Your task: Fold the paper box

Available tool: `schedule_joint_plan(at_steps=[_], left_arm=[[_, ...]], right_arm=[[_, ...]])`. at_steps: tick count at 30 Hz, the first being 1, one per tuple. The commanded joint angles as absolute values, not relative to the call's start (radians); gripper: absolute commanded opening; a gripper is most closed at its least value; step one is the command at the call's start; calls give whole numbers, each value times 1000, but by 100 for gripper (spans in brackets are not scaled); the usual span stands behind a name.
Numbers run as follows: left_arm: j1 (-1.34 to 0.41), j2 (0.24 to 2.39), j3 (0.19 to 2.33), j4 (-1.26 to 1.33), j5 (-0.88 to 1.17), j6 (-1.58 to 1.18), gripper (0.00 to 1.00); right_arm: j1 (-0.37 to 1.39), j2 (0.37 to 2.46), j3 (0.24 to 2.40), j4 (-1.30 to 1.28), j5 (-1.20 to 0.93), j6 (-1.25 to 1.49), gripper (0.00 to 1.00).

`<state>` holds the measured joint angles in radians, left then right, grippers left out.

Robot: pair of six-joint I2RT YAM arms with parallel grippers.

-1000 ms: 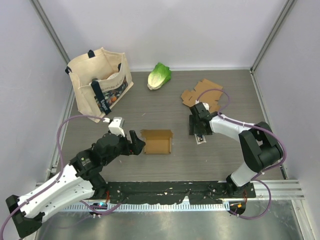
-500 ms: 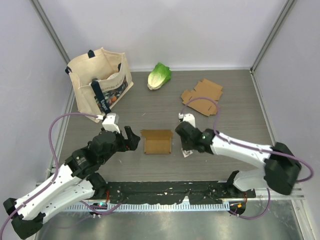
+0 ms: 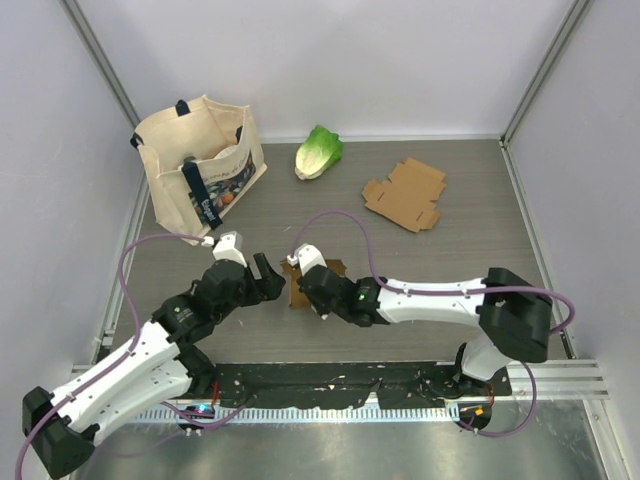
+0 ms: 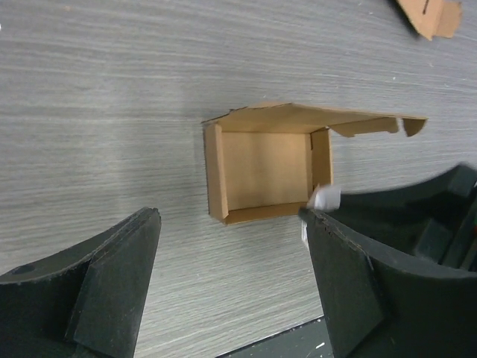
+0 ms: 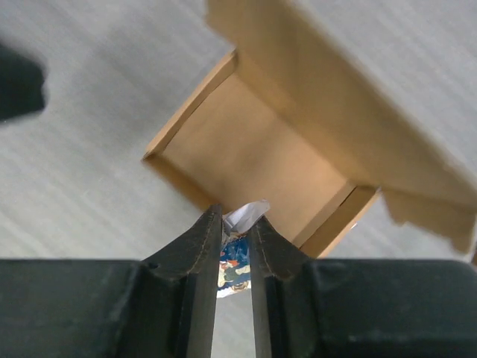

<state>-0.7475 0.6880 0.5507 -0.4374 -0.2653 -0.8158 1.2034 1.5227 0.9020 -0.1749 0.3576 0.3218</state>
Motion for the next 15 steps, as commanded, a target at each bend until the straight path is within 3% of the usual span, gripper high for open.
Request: schedule_joint_plan(at_steps=[1,2,4,5,8,12,15], left_arm=[[-730,692,528,-373,-248,-871,84],[-729,690,523,-373,-253,-873,84],[-721,693,503,-356,-262,-871,84],[-715,706,491,-342,-258,-871,84],[-684,753,491,-328,-248,-867,75],[-660,833,497,-278,-230,-790,77],[-658,906,526,-227,-241,-695,80]], right_arm=[[1155,1581,994,-69,446,120,28],[1151,1583,1002,-68,446,106,37],[1123,1582,1006,-68,416,87,44],[1114,1582,1008,-84,410,84,54],[1111,1514,993,-159,428,80,64],[1062,1329,875,-135,272,120,67],[896,1250,790,-86,68,115,63]])
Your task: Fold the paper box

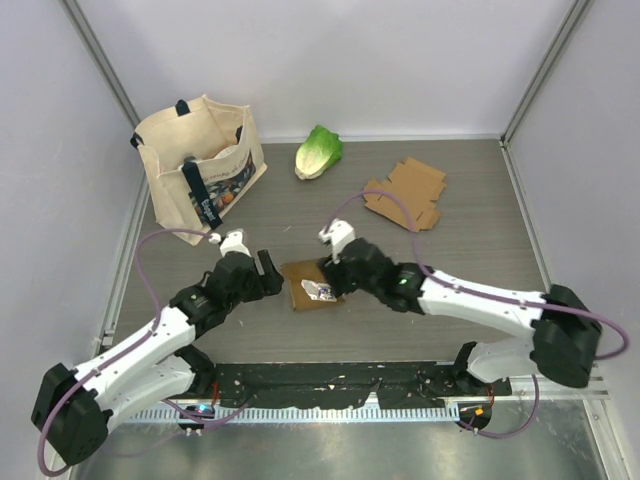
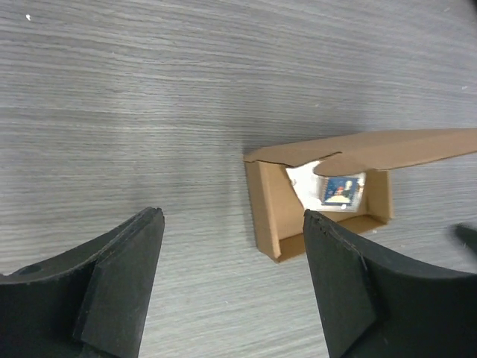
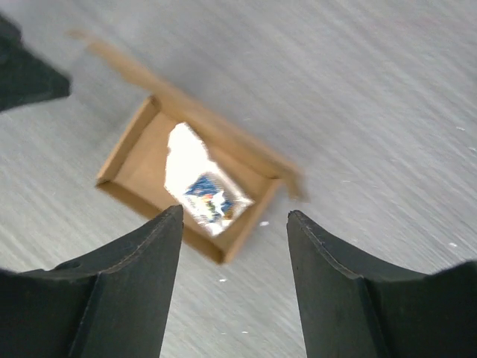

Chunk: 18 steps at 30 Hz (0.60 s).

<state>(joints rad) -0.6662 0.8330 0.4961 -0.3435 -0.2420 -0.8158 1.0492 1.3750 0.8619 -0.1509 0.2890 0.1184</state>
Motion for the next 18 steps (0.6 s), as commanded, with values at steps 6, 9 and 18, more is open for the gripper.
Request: schedule_joint_plan(at_steps=[6,9,18], left_arm=[[-658,931,515,-100,-245,-582,75],[-658,943,512,-49,-227,-548,73],[-658,1051,580,-44,-173,-477,53]], right_arm=[[737,1264,745,-12,-207,23,58],[726,1290,752,-6,-221,5,57],[721,1342,787,32,-173,-51,47]])
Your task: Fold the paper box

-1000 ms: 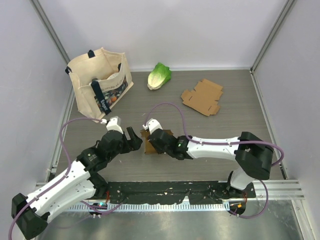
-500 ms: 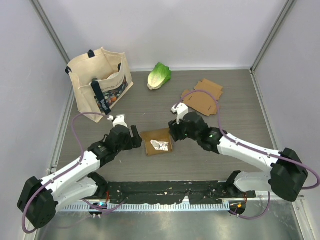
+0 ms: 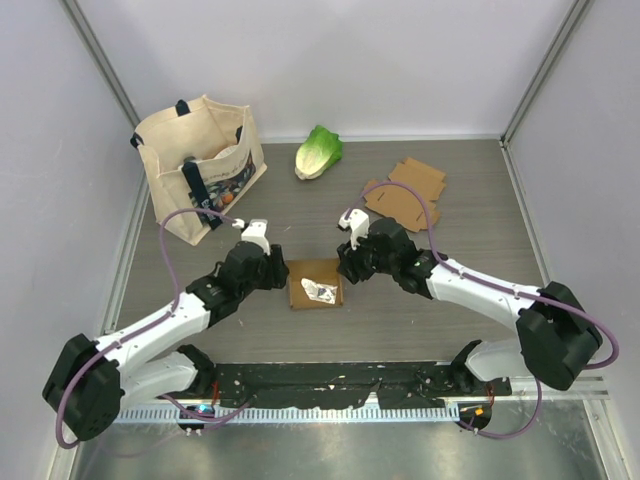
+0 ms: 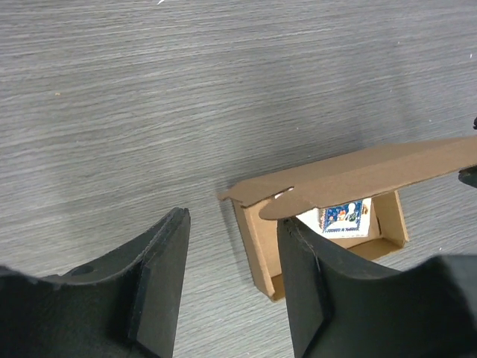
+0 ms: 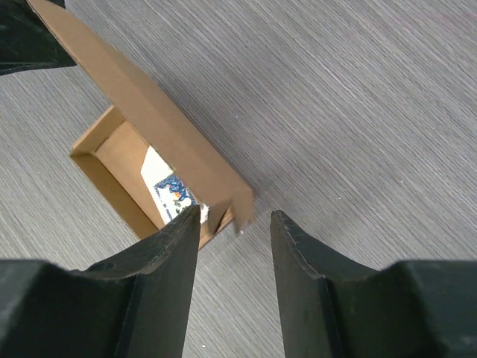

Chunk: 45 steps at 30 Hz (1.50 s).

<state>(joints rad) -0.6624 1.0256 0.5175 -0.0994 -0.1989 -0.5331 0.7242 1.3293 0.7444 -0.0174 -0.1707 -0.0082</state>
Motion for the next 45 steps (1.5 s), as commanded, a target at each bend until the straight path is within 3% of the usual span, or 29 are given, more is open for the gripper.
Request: schedule_joint_plan(at_steps=[1,3,6,11,14,18,24,30,35,41,45], left_arm=[[-658,1055,589,-43,-169,-474,52],[-658,1068,595,-48,-169,-463,46],[-660,1080,603,-49,-179,-454,47],[-660,1077,632,-97,-193,-462,68],[-658,1046,583,-9,-152,-445,75],[-657,1009,506,156,-86,-402,77],[-650,1011,472,216,-49,-333,61],[-650,1058,459,268,35,-281,59],[-650,1097,474,253,44,-252,51],[-650,1063,445,241,34,-293,52],[-652,1046,448,233,15,-304,42]], right_arm=[[721,1347,788,31,-170,-54,45],[719,1353,788,29,-169,-55,43],[721,1353,784,29,-158,-58,40],[719,1339,778,22,-89,-25,38],[719,1332,776,15,-91,-9,34],[721,1321,773,6,-74,-18,27],[719,1316,784,6,-110,-40,12],[719,1316,781,6,-112,-54,3],[719,1312,784,6,-103,-52,2],[719,1312,781,-20,-89,-48,1],[719,1312,779,-18,-89,-46,1]])
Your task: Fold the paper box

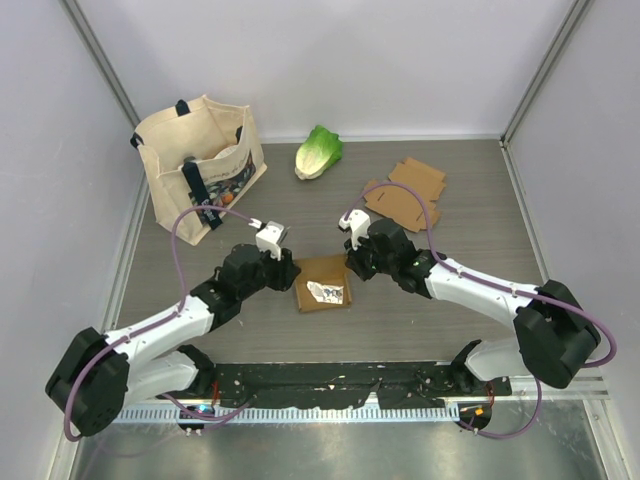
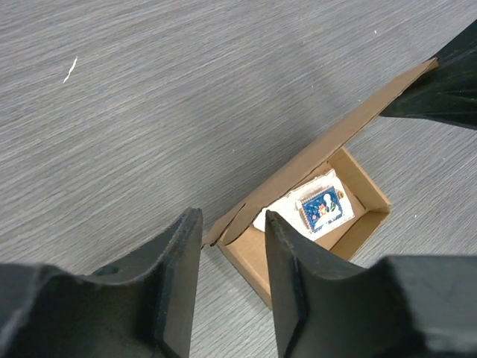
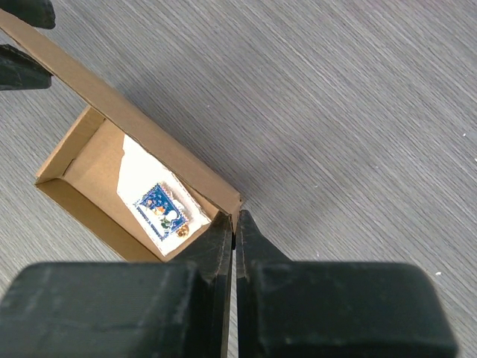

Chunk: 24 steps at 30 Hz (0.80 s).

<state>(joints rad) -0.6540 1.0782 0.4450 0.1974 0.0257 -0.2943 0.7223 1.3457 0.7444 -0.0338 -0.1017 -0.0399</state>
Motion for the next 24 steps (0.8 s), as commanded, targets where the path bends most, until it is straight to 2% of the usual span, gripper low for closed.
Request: schedule_joint_plan(at_steps=[1,9,14,16,21,24], left_arm=[[-652,1045,451,227,11,-305,38],[-657,1046,454,225,8,-316,24],[-683,1121,531,167,-114,-328,5],[-719,1138,557,134,-184,-339,0],[-756,1219,656,51,-547,-533,0],[-762,1291,699,32,-641,-635,0]], right_arm=[[719,1312,778,-20,-86,-48,1],[719,1301,781,-17,-83,-38,1],[724,1299,769,40,-20,35,1],[733,1299,764,78,76,110,1],[863,1304,745,175,484,348,0],[929,1342,761,192,653,448,1]])
